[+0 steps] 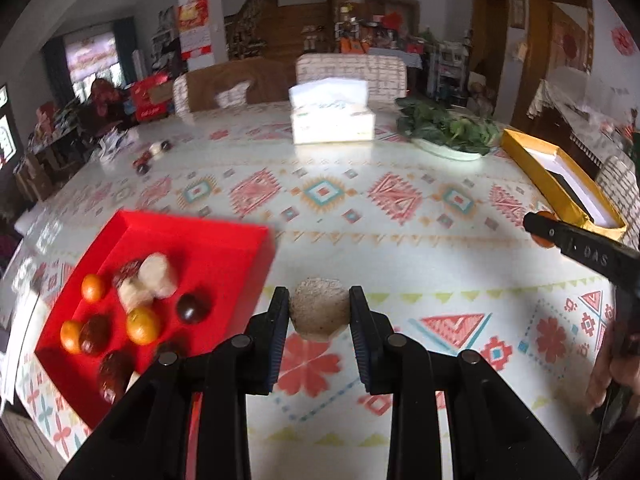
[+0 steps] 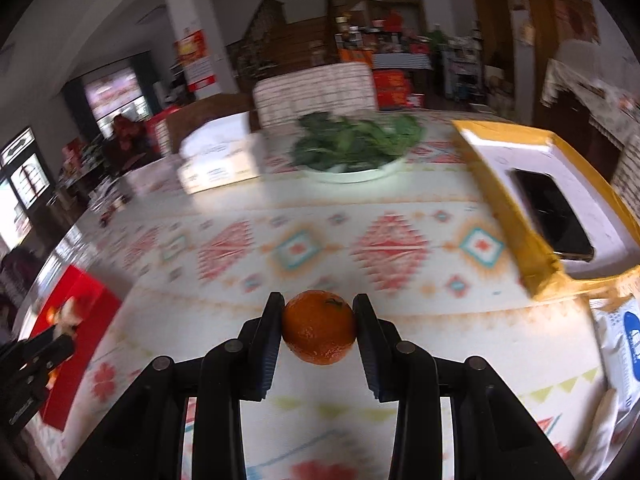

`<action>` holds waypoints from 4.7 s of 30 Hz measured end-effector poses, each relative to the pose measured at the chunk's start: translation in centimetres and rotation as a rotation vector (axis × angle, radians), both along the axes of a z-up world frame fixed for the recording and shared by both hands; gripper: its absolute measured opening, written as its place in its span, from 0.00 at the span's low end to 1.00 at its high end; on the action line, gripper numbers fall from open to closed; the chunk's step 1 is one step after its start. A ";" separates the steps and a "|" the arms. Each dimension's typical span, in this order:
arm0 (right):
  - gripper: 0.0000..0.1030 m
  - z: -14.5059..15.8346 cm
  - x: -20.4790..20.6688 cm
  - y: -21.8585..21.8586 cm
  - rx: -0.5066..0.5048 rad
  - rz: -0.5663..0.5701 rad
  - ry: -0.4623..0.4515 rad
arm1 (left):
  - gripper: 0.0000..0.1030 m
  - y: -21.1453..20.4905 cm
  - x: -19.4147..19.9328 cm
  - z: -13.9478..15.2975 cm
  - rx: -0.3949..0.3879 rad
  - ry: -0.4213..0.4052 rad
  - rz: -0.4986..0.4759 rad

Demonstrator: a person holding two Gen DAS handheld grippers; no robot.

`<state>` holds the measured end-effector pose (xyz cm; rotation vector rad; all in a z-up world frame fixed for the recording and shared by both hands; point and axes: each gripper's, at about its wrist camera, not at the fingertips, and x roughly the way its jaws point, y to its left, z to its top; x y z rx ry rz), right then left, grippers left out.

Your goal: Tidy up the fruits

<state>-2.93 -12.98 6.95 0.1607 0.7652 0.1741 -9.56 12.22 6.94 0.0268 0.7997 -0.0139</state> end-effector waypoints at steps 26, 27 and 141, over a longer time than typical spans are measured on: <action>0.38 0.2 -1.3 25.7 -0.014 0.464 0.054 | 0.28 18.0 -2.1 -2.5 -0.111 0.037 0.308; 0.38 0.1 -1.1 26.7 -0.020 0.478 0.057 | 0.28 18.4 -2.1 -2.7 -0.112 0.040 0.314; 0.69 -1.6 -9.2 20.2 -0.049 0.419 0.017 | 1.00 9.1 -12.2 3.0 0.124 -0.361 0.528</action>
